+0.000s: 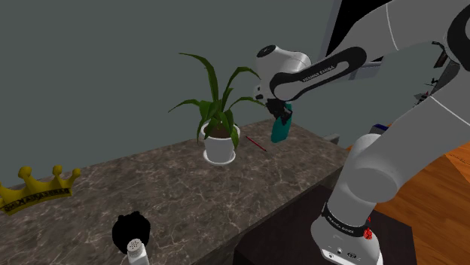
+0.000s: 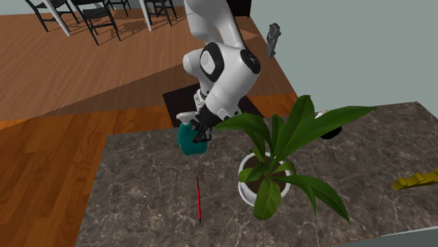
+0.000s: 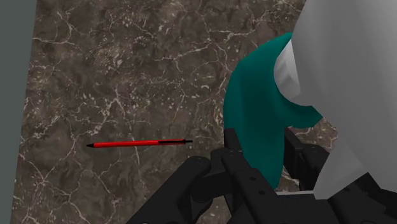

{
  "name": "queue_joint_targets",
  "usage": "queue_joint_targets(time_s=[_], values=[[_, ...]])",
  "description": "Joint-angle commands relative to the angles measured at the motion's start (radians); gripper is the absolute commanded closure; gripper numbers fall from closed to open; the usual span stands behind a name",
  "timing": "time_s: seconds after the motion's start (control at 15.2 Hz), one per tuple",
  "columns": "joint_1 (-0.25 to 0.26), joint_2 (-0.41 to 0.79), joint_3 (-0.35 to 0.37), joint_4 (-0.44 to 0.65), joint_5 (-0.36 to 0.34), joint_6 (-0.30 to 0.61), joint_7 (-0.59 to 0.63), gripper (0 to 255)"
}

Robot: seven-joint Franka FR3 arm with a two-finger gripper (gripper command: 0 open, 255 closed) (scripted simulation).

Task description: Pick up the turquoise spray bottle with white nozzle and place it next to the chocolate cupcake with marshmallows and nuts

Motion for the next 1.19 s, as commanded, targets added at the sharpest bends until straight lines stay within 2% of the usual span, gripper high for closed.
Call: queue_joint_targets(time_s=[0.0, 1.12], values=[[0.001, -0.015, 0.004, 0.014, 0.007, -0.026, -0.015, 255], [0.013, -0.081, 0.043, 0.181, 0.062, -0.238, -0.122, 255]])
